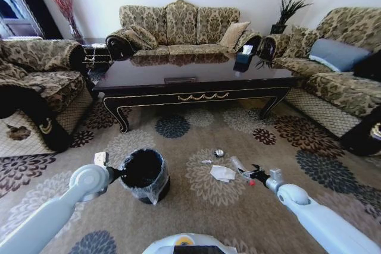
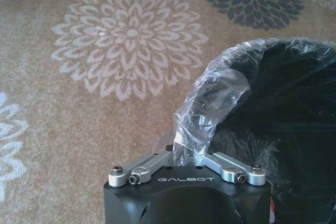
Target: Move to the front of the table and pick up the trash from the floor, then place it into the trash bin.
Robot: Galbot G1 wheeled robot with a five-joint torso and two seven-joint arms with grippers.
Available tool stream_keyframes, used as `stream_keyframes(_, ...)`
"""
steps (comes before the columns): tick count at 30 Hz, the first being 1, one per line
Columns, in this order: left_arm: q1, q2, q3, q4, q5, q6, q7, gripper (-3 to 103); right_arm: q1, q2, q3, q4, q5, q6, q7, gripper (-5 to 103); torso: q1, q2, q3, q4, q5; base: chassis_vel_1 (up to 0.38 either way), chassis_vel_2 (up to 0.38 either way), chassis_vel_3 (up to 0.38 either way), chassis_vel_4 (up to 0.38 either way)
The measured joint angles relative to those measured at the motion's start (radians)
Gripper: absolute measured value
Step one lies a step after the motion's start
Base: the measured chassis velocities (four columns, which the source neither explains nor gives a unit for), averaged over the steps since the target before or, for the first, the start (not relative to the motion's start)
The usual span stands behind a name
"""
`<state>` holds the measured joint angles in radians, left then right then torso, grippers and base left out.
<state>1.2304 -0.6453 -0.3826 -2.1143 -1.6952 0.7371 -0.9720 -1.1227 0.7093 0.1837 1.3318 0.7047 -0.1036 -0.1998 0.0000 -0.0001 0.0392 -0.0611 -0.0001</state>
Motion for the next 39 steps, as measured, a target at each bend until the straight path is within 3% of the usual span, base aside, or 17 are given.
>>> stream_keyframes(10,-0.007,0.006,0.027,-0.012,0.004,0.000,0.005,0,0.142,0.073,-0.107,-0.242,-0.057,0.064,-0.049,100,0.000,0.000,0.000,-0.0002,0.0001,0.000,0.000,0.000,0.000)
stream_keyframes(39,0.056,0.005,0.010,-0.061,0.027,-0.002,0.010,0,0.346,0.203,-0.155,-0.629,-0.169,0.144,-0.117,100,0.000,0.000,0.000,0.0001,0.0001,0.000,0.000,0.000,0.000)
